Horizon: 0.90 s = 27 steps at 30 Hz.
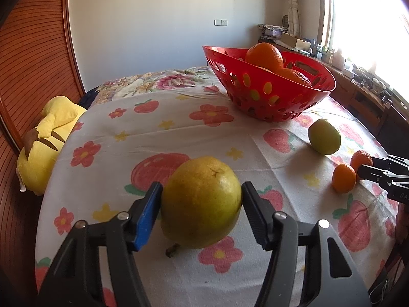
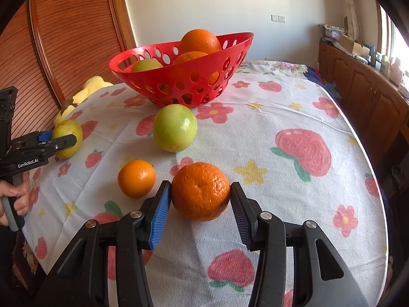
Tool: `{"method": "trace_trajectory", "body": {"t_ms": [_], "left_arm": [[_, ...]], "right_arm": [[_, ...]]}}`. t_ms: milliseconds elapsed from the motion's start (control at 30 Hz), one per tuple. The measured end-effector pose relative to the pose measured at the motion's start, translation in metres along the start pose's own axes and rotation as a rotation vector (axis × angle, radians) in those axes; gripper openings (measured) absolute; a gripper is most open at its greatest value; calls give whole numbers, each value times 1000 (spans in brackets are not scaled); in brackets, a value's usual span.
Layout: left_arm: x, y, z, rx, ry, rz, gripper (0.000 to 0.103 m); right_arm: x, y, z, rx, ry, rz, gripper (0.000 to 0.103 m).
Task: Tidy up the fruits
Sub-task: 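Lift the tangerine and pear and carry both over the red basket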
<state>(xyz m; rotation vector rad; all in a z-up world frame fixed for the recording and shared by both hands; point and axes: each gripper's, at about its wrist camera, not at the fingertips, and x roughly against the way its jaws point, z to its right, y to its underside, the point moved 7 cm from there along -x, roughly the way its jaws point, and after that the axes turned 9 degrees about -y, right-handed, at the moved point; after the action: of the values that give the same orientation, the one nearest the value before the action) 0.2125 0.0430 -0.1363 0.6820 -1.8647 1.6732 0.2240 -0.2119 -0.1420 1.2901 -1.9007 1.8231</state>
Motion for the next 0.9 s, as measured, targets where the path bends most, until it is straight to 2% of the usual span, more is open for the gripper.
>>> {"method": "trace_trajectory", "body": {"t_ms": [267, 533, 700, 900], "left_arm": [[15, -4, 13, -4, 43, 24, 62], [45, -35, 33, -20, 100, 103, 62], [64, -63, 43, -30, 132, 165, 62], [74, -97, 54, -43, 156, 208, 62]], "right_arm": [[0, 0, 0, 1, 2, 2, 47], [7, -6, -1, 2, -8, 19, 46], [25, -29, -1, 26, -11, 66, 46], [46, -78, 1, 89, -11, 126, 46]]}}
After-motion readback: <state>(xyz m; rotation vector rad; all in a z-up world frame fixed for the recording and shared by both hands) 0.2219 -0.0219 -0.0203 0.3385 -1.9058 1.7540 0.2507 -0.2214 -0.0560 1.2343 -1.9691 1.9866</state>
